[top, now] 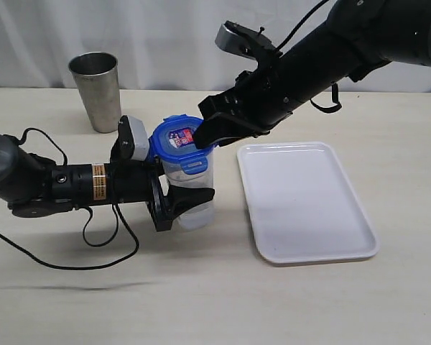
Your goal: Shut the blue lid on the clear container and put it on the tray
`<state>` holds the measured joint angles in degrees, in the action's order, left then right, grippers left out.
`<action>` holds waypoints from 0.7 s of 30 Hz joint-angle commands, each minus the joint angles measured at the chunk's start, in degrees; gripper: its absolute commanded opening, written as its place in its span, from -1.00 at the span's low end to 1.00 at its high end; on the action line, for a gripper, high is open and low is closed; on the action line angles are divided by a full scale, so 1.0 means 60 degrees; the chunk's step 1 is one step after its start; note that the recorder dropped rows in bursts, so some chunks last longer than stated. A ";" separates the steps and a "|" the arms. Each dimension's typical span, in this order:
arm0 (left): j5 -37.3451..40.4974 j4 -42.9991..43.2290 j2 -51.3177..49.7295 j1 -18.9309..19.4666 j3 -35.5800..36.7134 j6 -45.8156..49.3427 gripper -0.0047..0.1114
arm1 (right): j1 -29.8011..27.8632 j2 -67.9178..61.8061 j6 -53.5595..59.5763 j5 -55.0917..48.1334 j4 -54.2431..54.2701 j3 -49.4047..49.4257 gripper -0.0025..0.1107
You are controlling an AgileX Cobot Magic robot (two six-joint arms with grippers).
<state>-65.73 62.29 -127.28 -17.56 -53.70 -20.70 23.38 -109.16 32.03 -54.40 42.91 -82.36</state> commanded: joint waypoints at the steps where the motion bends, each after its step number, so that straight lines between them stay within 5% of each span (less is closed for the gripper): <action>1: 0.0764 0.0233 -0.0026 -0.0361 -0.0130 0.0184 -0.92 | 0.0675 -0.0686 0.0503 -0.1486 0.0518 0.0339 -0.40; 10: 0.0764 0.0233 -0.0026 -0.0361 -0.0130 0.0184 -0.92 | 0.0634 -0.0634 0.0503 -0.1674 0.0104 0.0339 -0.39; 17: 0.0764 0.0233 -0.0026 -0.0361 -0.0130 0.0184 -0.92 | 0.0634 -0.0091 0.0457 -0.1367 -0.0493 0.0320 0.02; 21: 0.0764 0.0233 -0.0026 -0.0361 -0.0130 0.0184 -0.92 | 0.0634 0.0485 0.0044 -0.1115 -0.1295 0.0297 0.05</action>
<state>-65.53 63.52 -127.06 -18.02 -53.70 -18.89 24.30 -106.42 30.95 -54.92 37.74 -82.00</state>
